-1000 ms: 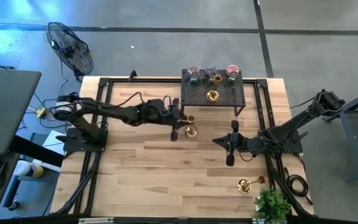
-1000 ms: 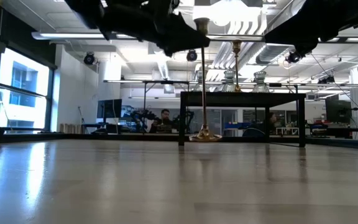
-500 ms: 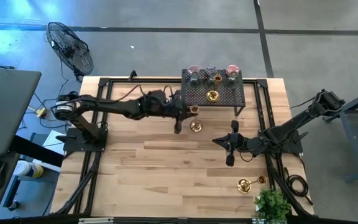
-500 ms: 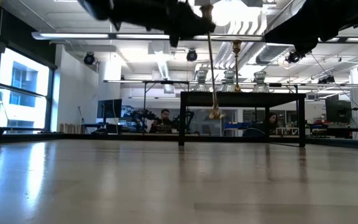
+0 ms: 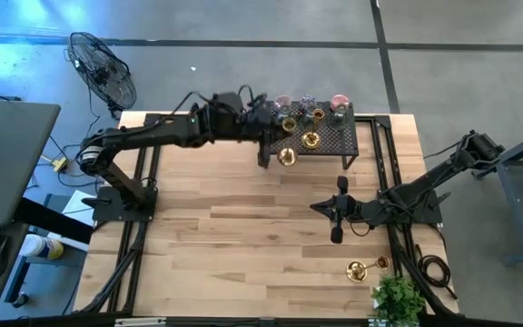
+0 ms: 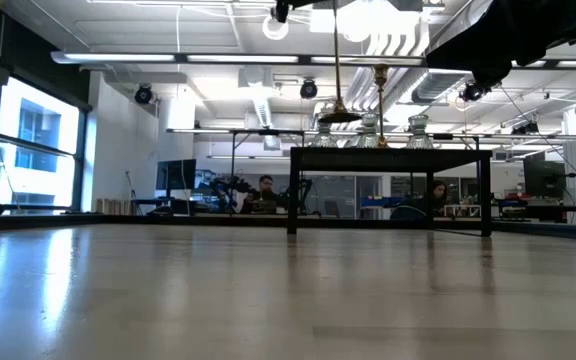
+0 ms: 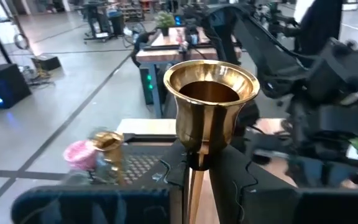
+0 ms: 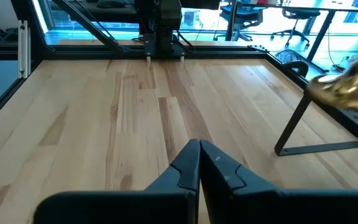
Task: Pick & Place candle stick holders
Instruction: Put the left metal candle holder on the shelf
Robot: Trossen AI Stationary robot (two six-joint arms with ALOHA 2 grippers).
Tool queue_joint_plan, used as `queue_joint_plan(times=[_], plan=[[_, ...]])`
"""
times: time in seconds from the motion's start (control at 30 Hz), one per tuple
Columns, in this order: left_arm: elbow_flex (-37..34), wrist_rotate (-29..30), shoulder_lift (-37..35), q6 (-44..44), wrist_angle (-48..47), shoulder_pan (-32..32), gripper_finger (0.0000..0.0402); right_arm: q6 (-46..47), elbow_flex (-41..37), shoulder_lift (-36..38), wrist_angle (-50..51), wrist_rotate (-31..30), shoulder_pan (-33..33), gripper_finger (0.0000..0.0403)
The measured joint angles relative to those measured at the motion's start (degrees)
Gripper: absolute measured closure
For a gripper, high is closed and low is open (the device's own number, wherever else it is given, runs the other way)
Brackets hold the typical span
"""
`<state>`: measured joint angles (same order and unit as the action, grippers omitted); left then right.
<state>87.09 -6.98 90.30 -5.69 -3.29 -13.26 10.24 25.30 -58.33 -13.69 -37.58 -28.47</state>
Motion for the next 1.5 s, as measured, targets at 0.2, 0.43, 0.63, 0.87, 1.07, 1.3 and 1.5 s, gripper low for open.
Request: queue_joint_plan(times=[0.2,0.43,0.63,0.87,1.07,1.3,1.5], plan=[[0.24,-1.82,0.71,1.38,0.13,-5.04,0.0366,-0.21,0.00,0.00,-0.01,0.02,0.00,0.0401],[0.19,-4.54,2.41,3.00,1.27,-10.56,0.0366,-0.24,0.00,0.00,-0.33,0.03,0.00,0.0401],[0.15,-6.64,3.57,4.63,2.41,-11.81,0.0366,-0.44,0.00,0.00,-0.36,0.01,0.02,0.0401],[0.15,-6.06,4.60,4.34,3.15,-11.51,0.0366,-0.42,0.00,0.00,-0.36,0.09,0.00,0.0402],[0.18,-5.71,5.29,3.09,3.51,-11.49,0.0366,-0.43,0.00,0.00,-0.36,0.39,0.00,0.0402],[0.20,-5.83,5.55,2.99,3.76,-11.49,0.0365,-0.42,0.00,0.00,-0.35,0.37,0.00,0.0402],[0.20,-5.74,5.55,4.45,3.52,-11.49,0.0335,-0.37,0.00,0.00,-0.37,0.37,0.00,0.0401]])
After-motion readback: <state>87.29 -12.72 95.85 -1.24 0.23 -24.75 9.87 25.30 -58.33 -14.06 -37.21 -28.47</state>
